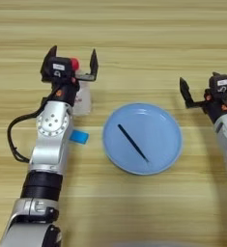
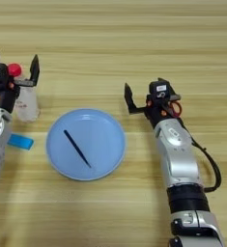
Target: Move the objects on the table
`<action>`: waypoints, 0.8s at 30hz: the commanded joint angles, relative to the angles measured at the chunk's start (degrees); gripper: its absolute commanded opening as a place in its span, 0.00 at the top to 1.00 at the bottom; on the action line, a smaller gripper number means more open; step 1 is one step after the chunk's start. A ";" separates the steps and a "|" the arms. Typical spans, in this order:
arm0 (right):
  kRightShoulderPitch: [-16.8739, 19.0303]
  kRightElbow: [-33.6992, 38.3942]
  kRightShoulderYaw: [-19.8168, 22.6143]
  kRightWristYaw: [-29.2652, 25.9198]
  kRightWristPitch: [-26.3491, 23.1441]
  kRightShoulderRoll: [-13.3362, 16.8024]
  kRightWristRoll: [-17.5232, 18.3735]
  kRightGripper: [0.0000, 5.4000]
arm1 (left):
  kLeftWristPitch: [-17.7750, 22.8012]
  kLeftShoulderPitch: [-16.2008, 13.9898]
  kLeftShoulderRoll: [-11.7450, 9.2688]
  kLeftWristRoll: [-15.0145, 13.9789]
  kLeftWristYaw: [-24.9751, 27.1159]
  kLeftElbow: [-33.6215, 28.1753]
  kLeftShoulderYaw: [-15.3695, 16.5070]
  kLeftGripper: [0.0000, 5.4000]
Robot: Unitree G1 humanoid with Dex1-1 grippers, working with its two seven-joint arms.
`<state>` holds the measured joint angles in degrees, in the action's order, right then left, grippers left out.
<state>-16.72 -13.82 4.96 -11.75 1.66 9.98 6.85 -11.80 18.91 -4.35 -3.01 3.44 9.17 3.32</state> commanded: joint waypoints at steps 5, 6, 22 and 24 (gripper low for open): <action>0.16 -0.38 0.11 0.01 -0.46 0.23 -0.27 0.00 | -0.50 -0.57 0.65 -2.21 0.35 -4.76 0.88 0.01; 0.17 -0.39 0.08 0.01 -0.47 0.22 -0.29 0.00 | -0.35 -0.59 0.51 -2.31 0.15 -5.14 1.28 0.01; 0.31 -0.01 -0.24 0.28 -0.72 -0.03 -0.58 0.00 | -0.27 0.56 -2.40 -2.25 -4.56 -7.19 9.95 0.01; 0.34 0.10 -0.26 0.32 -0.78 -0.04 -0.60 0.00 | 0.42 0.62 -3.01 -1.87 -5.26 -7.04 10.71 0.01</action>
<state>-16.72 -13.90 4.88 -11.67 1.67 9.96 6.71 -11.89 18.77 -6.36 -5.08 -0.97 1.67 13.25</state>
